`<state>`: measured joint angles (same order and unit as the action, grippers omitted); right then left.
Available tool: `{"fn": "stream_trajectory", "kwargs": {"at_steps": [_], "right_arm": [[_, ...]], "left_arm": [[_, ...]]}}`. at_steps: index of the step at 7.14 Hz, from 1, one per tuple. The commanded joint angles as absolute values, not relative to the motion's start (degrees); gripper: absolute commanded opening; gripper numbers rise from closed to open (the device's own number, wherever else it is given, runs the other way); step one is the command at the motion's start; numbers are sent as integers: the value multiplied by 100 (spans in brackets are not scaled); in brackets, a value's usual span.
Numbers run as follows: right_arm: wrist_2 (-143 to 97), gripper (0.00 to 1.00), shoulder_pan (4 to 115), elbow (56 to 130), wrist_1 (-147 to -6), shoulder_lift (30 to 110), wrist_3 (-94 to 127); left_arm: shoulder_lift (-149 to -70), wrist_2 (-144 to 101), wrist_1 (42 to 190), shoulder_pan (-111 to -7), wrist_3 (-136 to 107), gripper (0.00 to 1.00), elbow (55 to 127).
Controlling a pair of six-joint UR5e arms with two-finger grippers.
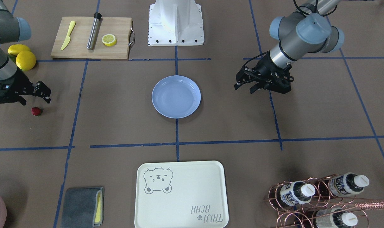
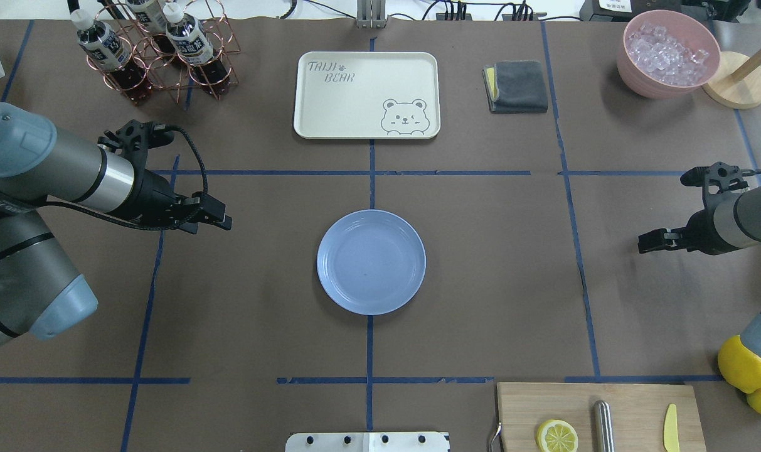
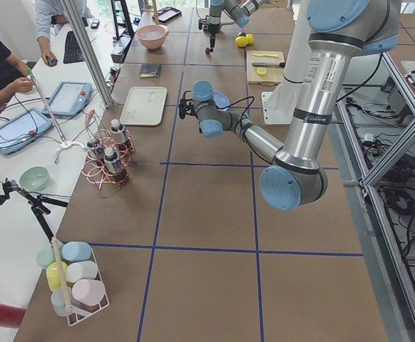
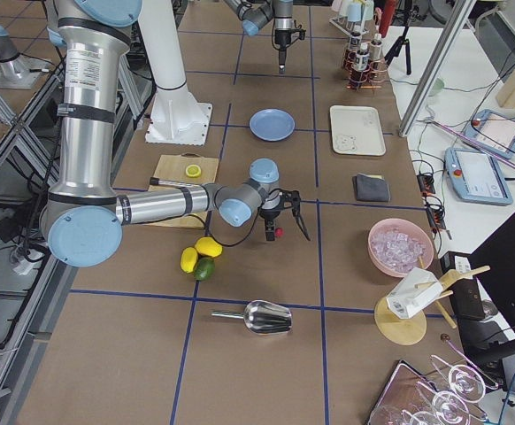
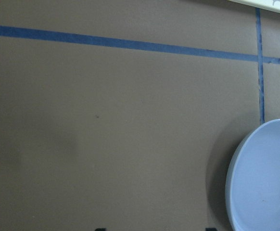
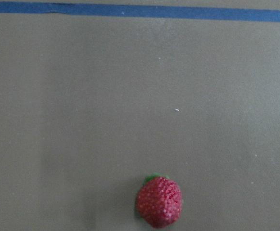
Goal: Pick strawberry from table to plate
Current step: 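Close the right gripper around the red strawberry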
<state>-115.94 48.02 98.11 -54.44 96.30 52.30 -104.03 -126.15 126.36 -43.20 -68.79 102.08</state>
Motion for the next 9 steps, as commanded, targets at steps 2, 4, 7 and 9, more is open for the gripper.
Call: {"fn": "stream_trajectory", "kwargs": {"at_steps": [2,4,7,9], "right_arm": [[-11558,88,4790,9659,-5449,9457,5282],[-11558,72,4790,9633,-5449,9387,5282],[-11540,56,4799,9624,-5449,9387,5282],[-11487,55,4799,9624,-5458,9387,5274]], "left_arm": [[-10345,-12612,12630,-4351,-6803,76,10213],[-10345,-12604,12630,-4351,-6803,76,10204],[-10353,-12577,12630,-4351,-6811,76,10222],[-10354,-12568,12630,-4351,-6812,77,10222]]}}
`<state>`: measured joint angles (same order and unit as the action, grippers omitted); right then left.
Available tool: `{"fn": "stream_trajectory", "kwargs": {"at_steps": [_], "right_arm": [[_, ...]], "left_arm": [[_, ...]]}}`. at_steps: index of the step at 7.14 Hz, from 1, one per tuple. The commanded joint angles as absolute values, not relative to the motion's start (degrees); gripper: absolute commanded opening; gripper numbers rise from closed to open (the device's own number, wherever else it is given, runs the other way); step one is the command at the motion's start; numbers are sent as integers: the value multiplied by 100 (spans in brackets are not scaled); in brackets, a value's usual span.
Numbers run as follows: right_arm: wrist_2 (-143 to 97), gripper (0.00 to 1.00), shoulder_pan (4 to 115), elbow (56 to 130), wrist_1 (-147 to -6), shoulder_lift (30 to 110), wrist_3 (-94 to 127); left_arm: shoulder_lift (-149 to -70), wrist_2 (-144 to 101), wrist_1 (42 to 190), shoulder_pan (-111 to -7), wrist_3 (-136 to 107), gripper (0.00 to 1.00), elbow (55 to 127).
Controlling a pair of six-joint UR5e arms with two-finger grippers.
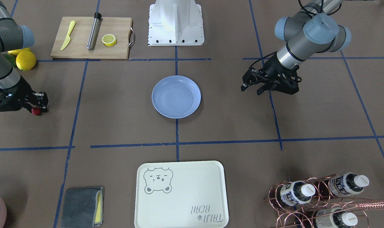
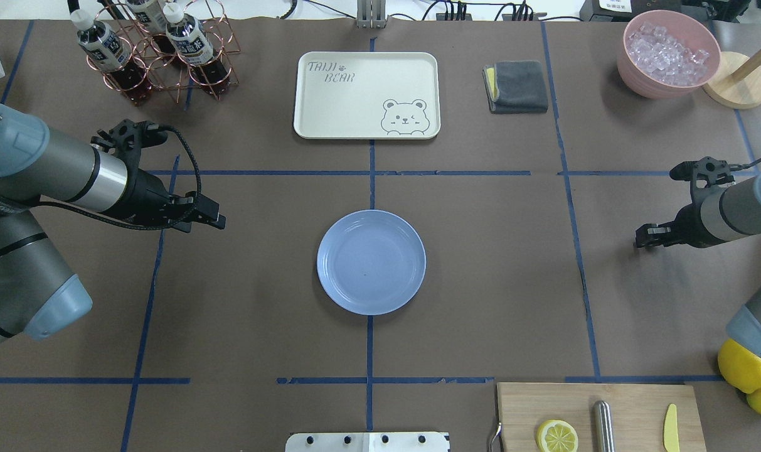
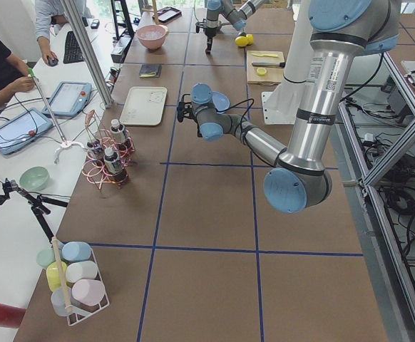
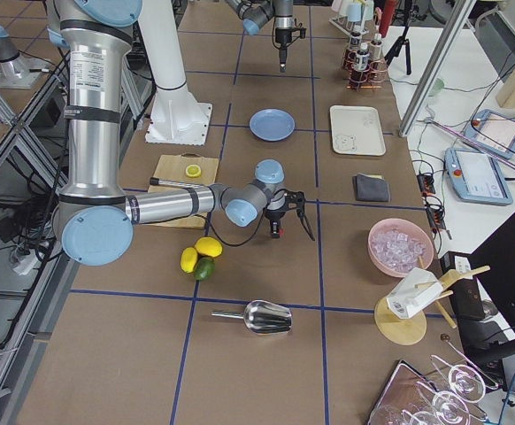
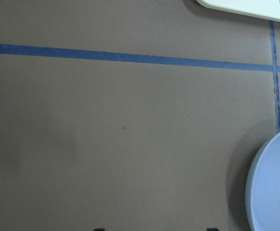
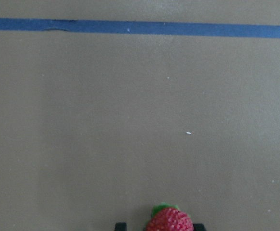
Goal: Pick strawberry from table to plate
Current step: 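Lift the strawberry and carry it toward the plate while the left arm withdraws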
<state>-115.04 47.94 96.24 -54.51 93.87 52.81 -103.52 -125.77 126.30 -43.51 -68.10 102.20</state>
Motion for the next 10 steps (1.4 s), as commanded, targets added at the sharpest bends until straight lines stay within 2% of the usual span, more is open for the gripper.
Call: {"fn": "stream_trajectory", "kwargs": {"at_steps": [1,3,4,6,7,9,10], "right_arm": [[-11479,55,4799,9624,-5449,9387,5273],[-11400,55,4799,9624,-5449,9387,5273],[-11391,45,4808,9624,-5449,9387,5273],[-11391,13,4816,9633,-5449,9387,5273],[-11391,0,4816,9702,-5449,9387,5273],[-11426,0,4799,10063,-5537,9073,5700],[-11478,0,4668,10090,-5546,8653,6348]], "left_arm": [[-10354,-12551,12630,-4342,-6820,77,10213],[-10345,-12542,12630,-4342,-6820,77,10213],[-10345,-12542,12630,-4342,-6820,77,10213],[-10354,-12542,12630,-4342,-6829,77,10213],[-10354,-12542,12630,-4342,-6829,77,10222],[-10118,-12577,12630,-4586,-6585,76,10379],[-9690,-12586,12630,-4875,-5896,76,10519]]}}
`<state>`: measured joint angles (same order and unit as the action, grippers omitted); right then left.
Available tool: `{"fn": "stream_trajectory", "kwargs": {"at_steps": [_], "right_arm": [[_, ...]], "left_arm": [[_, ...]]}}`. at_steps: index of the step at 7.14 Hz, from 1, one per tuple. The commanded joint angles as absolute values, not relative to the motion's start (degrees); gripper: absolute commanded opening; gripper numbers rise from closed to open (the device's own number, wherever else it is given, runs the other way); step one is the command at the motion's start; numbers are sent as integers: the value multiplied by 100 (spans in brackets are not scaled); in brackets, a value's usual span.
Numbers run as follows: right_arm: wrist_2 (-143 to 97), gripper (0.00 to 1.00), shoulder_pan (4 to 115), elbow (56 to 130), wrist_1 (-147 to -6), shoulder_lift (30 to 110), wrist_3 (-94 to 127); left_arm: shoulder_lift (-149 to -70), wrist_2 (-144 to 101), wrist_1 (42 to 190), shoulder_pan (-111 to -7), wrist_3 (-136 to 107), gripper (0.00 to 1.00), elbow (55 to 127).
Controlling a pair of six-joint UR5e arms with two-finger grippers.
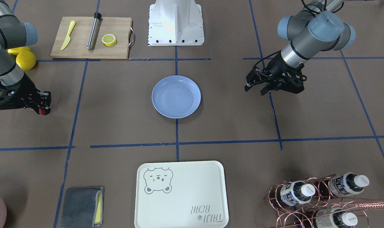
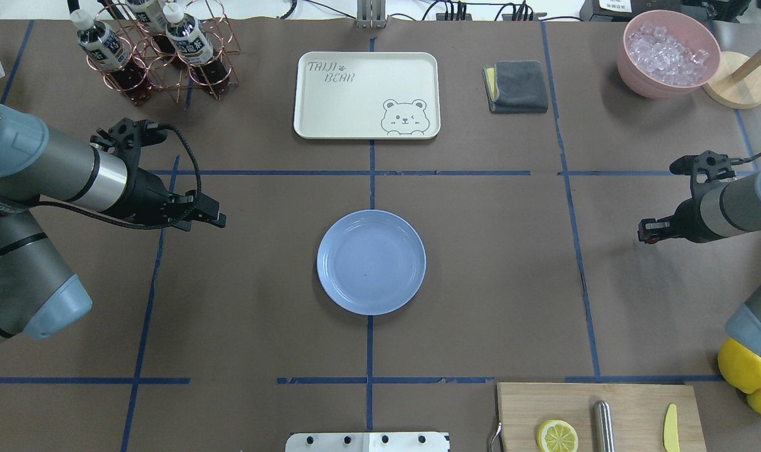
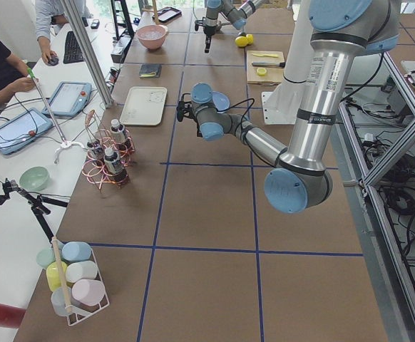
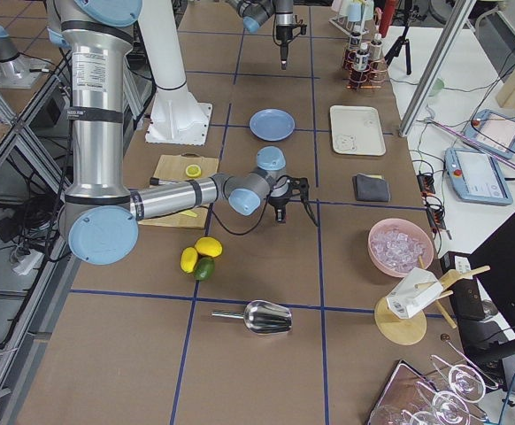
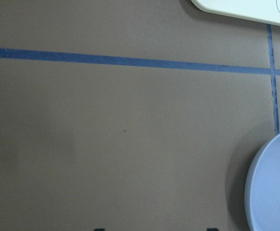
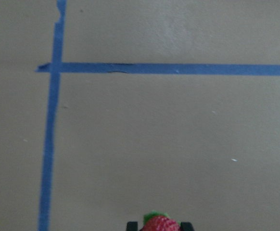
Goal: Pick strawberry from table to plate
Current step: 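Lift the strawberry and carry it toward the plate while the left arm withdraws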
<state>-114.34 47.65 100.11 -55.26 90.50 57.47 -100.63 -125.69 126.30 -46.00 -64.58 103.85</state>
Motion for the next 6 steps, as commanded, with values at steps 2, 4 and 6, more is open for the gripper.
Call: {"fn": "stream_trajectory", "kwargs": {"at_steps": [2,4,6], "right_arm": [[-11444,0,3968,10107,-5546,7792,7728],[-11059,0,3185,10090,-5555,7052,8740],[-10367,0,2517,9985,-6769,5930,9096]], "left_arm": [[-8941,-12595,12639,-5218,-4935,76,10757],[-8326,-12595,12639,-5719,-3637,77,10758],[-8008,-12603,12639,-6142,-2737,77,10723]]}}
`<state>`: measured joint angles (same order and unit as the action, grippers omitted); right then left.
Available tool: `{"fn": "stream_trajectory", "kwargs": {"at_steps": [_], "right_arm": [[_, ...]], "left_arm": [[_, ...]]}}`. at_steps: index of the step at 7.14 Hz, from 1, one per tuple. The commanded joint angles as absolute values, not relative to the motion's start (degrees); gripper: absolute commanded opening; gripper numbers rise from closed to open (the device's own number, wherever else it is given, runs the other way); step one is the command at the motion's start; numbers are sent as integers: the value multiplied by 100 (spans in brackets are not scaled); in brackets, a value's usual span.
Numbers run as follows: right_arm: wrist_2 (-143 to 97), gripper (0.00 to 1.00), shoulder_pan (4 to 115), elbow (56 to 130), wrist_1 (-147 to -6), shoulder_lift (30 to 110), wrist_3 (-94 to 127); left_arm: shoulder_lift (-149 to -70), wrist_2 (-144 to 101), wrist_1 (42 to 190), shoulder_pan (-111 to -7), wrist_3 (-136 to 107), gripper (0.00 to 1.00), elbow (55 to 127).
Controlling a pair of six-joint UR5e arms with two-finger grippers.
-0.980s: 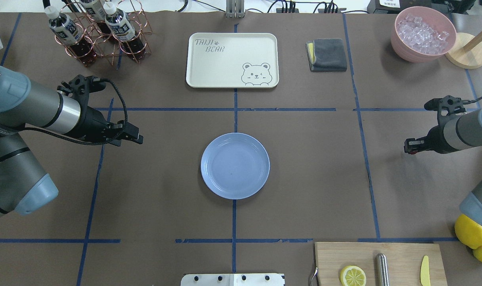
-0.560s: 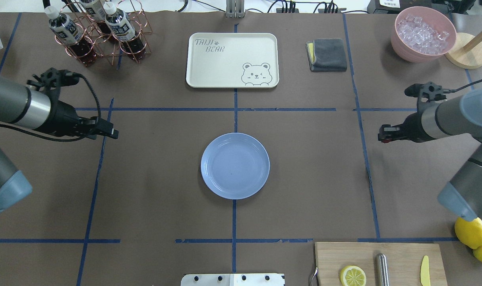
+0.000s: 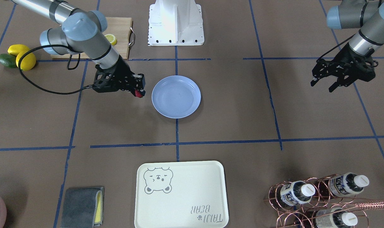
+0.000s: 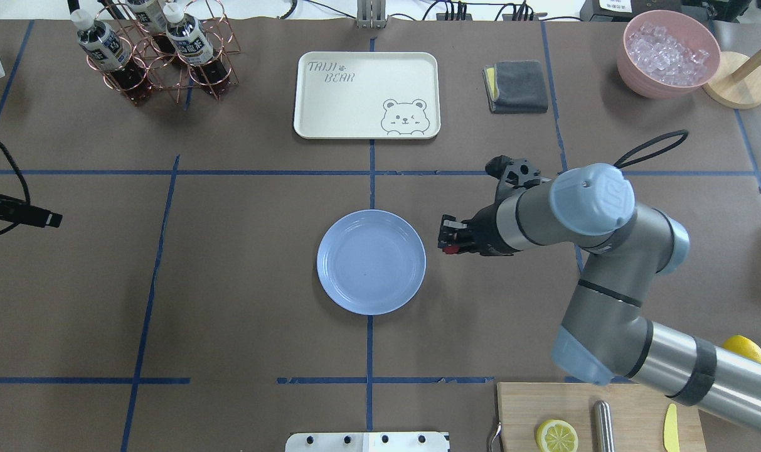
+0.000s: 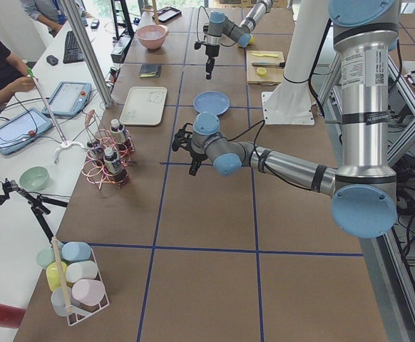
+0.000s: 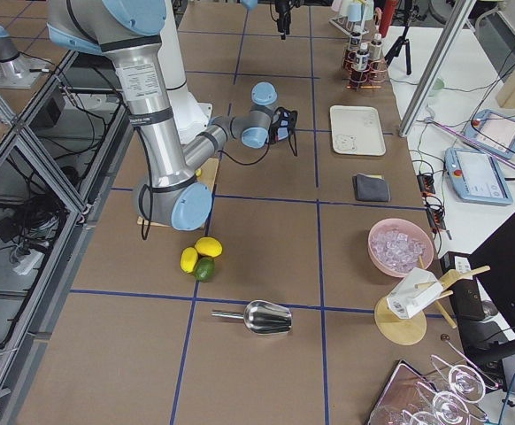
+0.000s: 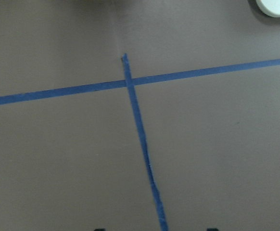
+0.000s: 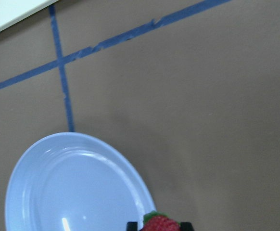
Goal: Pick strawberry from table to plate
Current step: 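Lower the held strawberry onto the plate center with the right gripper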
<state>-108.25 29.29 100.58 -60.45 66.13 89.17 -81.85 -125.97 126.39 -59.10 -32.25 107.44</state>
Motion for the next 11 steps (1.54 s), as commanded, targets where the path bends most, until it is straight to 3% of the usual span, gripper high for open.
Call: {"fn": "stream_trajectory", "kwargs": {"at_steps": [1,4,6,11], "right_arm": [[-10075,0,2357,9819,-7281,5489,9166],[-9827,0,2232,9055,-7356,5028,9150],[-9826,0,2232,9053,-8082,4862,9070],[-9730,0,2206,8789,-8104,4729,8912]], "left_arm": [[-7955,-12595,12639,-6204,-2586,77,10705],[-7945,-12595,12639,-6223,-2566,77,10705],[-7945,-12595,12639,-6231,-2575,79,10723],[-7954,-12595,12647,-6231,-2575,80,10696]]}}
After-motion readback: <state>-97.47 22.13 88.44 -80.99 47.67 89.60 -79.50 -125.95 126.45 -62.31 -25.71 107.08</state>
